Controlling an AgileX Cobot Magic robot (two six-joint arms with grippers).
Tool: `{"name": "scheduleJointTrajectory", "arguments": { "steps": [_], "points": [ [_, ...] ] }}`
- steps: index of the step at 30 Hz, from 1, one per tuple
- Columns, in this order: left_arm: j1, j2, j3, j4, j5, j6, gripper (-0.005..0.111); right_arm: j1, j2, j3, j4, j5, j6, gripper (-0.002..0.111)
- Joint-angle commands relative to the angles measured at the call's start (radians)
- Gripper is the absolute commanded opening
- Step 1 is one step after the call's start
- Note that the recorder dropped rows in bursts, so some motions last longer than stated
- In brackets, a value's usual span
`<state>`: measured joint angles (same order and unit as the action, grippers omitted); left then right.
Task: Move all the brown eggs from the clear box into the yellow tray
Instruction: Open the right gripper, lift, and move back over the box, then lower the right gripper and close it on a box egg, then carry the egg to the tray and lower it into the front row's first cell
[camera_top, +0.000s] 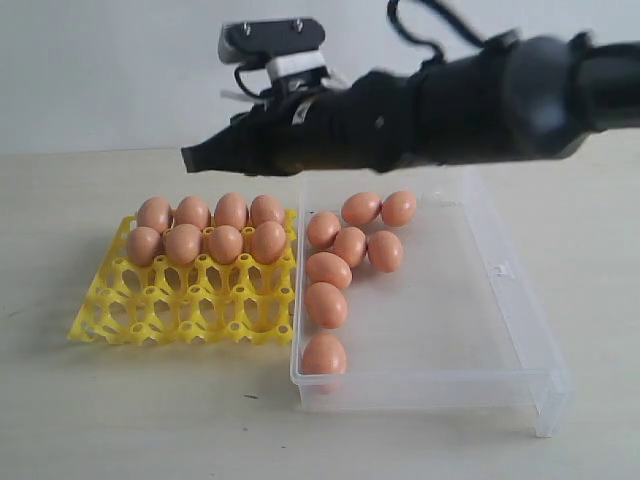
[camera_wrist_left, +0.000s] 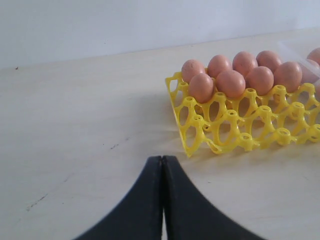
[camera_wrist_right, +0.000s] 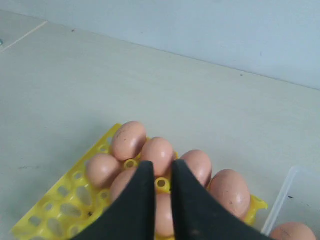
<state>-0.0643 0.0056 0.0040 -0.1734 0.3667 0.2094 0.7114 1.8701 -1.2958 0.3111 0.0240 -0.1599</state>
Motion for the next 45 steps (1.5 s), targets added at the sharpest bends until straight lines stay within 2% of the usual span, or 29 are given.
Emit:
{"name": "scheduleJointTrajectory", "arguments": {
  "steps": [1,4,6,9,13,17,24,45],
  "points": [
    [-0.004,-0.006,-0.004,0.002,-0.008,0.0,0.0,-0.013,-0.191,0.037,-0.061,0.268,-0.068,0.002],
    [-0.004,-0.006,-0.004,0.002,-0.008,0.0,0.0,-0.056,-0.293,0.092,-0.083,0.375,-0.046,0.008],
    [-0.004,-0.006,-0.004,0.002,-0.008,0.0,0.0,-0.106,-0.332,0.119,-0.096,0.432,-0.021,0.016],
    [-0.004,-0.006,-0.004,0.002,-0.008,0.0,0.0,-0.192,-0.323,0.122,-0.103,0.488,0.012,0.034],
    [-0.004,-0.006,-0.004,0.002,-0.008,0.0,0.0,-0.319,-0.211,0.075,-0.103,0.452,0.093,0.062],
    [-0.004,-0.006,-0.004,0.002,-0.008,0.0,0.0,-0.377,-0.03,-0.052,-0.099,0.545,0.109,0.062],
    [-0.004,-0.006,-0.004,0.002,-0.008,0.0,0.0,-0.382,0.268,-0.367,-0.065,0.832,0.097,0.062],
    [-0.004,-0.006,-0.004,0.002,-0.008,0.0,0.0,-0.364,0.408,-0.398,-0.058,0.818,0.063,0.062]
  ]
}}
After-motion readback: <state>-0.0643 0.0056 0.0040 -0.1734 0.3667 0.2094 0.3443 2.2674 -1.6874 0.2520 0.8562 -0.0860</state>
